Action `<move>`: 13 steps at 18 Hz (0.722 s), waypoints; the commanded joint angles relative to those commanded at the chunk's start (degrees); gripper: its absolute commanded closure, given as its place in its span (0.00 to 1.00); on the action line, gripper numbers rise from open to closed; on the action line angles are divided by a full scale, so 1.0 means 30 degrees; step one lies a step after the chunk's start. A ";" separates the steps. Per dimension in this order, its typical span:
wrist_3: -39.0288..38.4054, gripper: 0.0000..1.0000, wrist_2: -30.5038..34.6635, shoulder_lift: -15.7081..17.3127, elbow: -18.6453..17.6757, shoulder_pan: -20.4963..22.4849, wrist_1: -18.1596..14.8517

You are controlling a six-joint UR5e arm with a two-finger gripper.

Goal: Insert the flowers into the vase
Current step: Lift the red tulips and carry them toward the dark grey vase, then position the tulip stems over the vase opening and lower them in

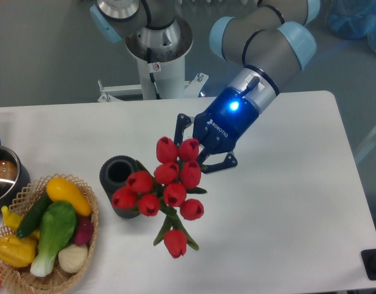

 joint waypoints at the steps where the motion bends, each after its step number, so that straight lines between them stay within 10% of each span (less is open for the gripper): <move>1: 0.0118 1.00 -0.0353 0.0059 -0.0058 -0.0058 0.0000; 13: 0.0355 1.00 -0.3724 0.1786 -0.2049 -0.0059 -0.0058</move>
